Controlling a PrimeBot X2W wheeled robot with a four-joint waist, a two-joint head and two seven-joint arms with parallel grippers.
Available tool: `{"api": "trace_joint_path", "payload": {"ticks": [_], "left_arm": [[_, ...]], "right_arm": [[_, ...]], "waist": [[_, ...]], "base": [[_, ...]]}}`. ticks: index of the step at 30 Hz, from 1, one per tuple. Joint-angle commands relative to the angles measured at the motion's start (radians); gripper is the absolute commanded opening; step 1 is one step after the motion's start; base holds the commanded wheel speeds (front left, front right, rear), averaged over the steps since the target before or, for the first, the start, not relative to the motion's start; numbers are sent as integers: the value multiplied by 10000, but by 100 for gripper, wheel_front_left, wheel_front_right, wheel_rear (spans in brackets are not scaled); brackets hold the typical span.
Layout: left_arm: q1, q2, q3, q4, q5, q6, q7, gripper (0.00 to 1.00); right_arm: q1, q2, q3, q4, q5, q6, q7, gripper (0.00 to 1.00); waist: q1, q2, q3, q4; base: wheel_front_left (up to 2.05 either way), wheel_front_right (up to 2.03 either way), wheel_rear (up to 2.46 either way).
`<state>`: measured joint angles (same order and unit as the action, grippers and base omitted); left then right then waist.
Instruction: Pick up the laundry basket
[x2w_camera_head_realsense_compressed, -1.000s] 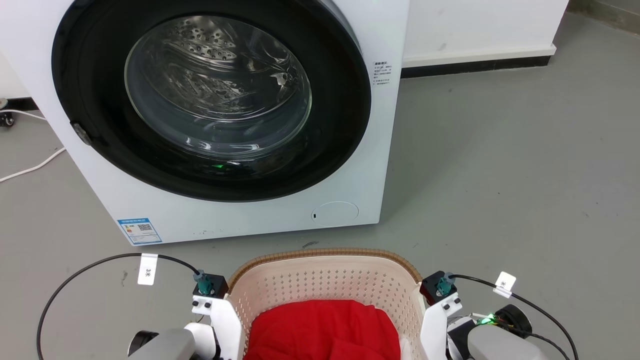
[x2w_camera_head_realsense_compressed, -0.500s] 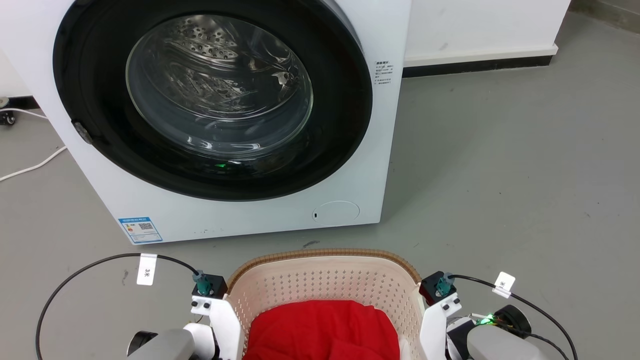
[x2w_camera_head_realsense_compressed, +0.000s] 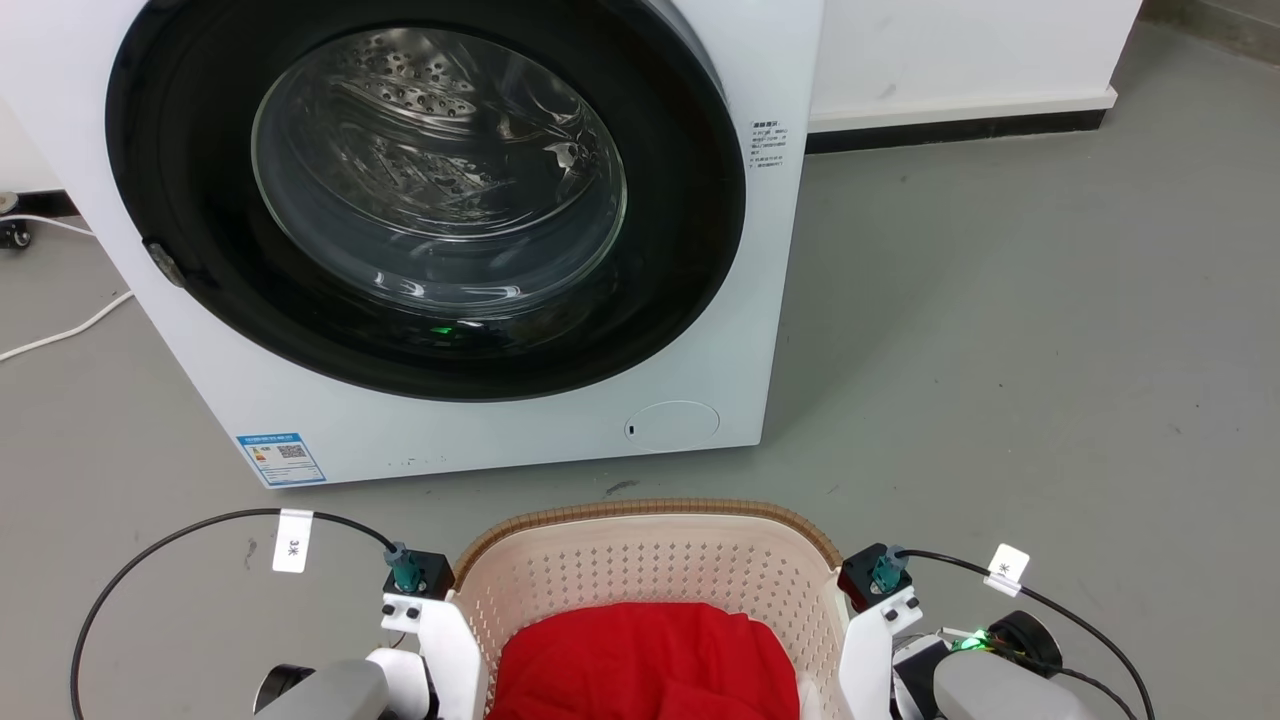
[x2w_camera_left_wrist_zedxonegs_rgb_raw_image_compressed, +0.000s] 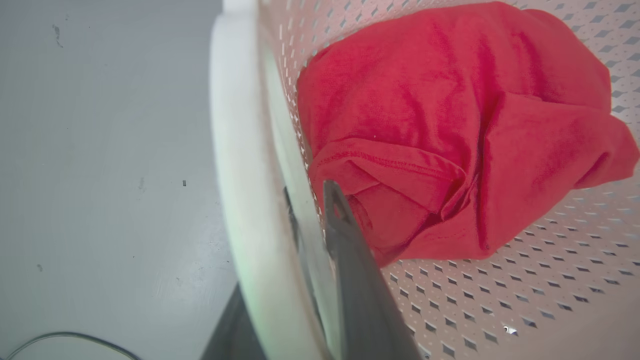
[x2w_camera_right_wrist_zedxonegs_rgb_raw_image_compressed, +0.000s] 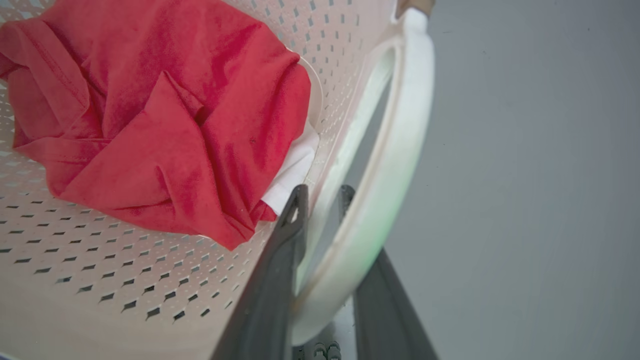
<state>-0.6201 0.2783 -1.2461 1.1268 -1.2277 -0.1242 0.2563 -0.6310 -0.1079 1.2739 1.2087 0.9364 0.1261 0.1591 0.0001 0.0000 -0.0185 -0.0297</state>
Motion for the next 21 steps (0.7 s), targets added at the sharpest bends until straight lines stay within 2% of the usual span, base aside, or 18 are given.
{"api": "trace_joint_path", "payload": {"ticks": [1, 21], "left_arm": [[-261, 13, -6, -57, -7, -107, -134, 0], [-291, 29, -193, -91, -198, -107, -164, 0]], "right_arm": [[-36, 13, 79, -12, 10, 85, 10, 0], [12, -20, 100, -20, -7, 85, 81, 0]], "waist": [[-1, 0, -3, -2], [-1, 0, 31, -11]], "base": [[0, 0, 0], [0, 0, 0]]}}
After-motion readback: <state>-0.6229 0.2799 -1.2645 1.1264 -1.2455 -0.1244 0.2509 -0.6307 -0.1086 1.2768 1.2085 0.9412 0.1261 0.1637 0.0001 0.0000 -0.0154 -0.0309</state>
